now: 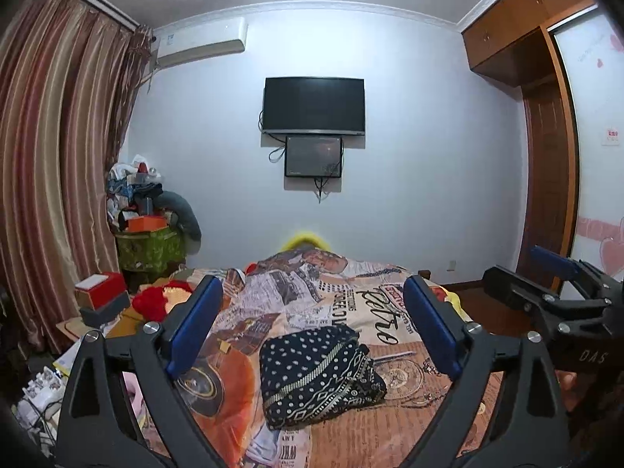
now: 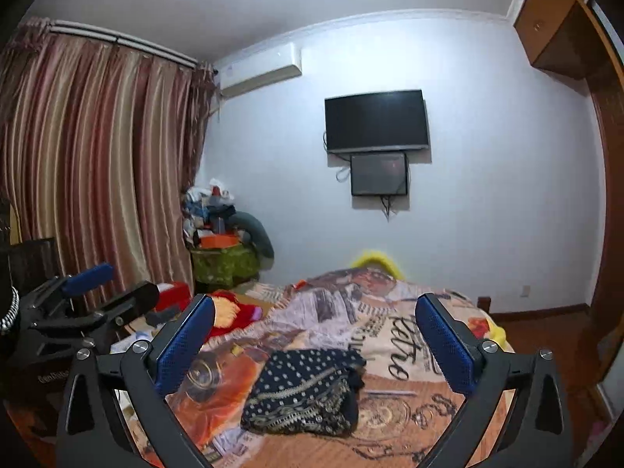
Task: Fold large clothes
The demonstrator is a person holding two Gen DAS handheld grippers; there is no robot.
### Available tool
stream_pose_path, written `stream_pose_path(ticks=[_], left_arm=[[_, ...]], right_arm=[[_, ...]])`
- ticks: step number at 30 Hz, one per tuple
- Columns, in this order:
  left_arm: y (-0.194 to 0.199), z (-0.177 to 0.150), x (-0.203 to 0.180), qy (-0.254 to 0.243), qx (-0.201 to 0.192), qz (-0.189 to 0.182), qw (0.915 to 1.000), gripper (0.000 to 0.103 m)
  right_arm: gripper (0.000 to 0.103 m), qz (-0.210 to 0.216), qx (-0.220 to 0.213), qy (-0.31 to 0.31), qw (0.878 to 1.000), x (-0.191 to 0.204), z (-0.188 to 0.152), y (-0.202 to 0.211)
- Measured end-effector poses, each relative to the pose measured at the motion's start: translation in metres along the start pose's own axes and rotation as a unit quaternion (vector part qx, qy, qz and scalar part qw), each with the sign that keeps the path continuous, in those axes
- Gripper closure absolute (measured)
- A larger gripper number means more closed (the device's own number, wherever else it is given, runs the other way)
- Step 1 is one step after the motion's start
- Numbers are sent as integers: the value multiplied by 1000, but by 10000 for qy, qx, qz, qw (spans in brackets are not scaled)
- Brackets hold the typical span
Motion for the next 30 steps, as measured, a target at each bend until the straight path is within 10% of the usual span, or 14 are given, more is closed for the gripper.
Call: stream_pose_path(ticks=[30], left_arm=[[-1,-11,-6,81,144,-13,9999,7]], right_arm=[[0,38,311,-64,9995,-4,-18,-10]])
Point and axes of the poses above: each gripper's, at about its wrist camera, not at the fingertips, and y roughly against the way its jaws point, x to its left, z to its top, the point moved 1 cm from there along -y, roughly the way its jaws point, and after that the axes turned 14 degrees about -z, right-handed, at the moved point
